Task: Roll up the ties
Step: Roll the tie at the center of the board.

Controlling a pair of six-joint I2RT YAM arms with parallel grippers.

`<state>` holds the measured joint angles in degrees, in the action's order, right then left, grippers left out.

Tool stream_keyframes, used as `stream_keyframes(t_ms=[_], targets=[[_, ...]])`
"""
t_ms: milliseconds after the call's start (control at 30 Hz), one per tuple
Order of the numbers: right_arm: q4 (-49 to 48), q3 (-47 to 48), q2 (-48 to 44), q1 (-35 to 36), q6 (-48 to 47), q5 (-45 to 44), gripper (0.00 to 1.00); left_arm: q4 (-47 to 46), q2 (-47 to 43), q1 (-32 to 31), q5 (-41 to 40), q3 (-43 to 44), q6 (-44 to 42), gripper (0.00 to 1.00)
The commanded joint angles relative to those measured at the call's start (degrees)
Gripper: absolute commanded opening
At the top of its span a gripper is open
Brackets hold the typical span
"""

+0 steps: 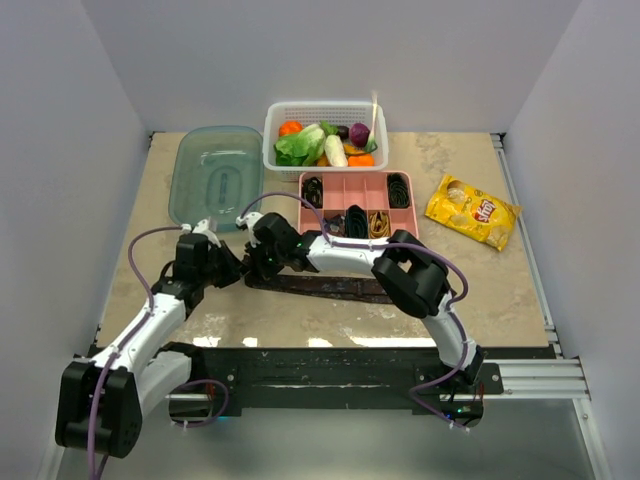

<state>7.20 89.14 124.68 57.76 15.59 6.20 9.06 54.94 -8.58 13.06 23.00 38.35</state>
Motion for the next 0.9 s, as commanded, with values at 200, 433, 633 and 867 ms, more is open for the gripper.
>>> stream_keyframes(t_ms=[200, 433, 633, 867], targets=[[-3.34, -0.02, -2.68, 0.08, 3.74, 2.25, 0.0, 4.21, 2.19, -5.13, -6.99, 7.22, -1.78, 0.0], [-1.05, -1.87, -7.96, -1.5, 3.92, -0.04, 0.0, 10.89, 3.24, -8.91, -14.45, 10.74, -1.78, 0.0], [0.62, -3.36, -10.42, -2.65, 3.65, -2.06, 0.0, 16.25, 5.87, -14.36, -22.28, 13.99, -0.82, 0.0], [2.2, -6.35, -13.23, -3.88, 3.39, -4.08, 0.0, 20.29, 9.31, -19.54, -29.83, 16.02, -0.21, 0.0]])
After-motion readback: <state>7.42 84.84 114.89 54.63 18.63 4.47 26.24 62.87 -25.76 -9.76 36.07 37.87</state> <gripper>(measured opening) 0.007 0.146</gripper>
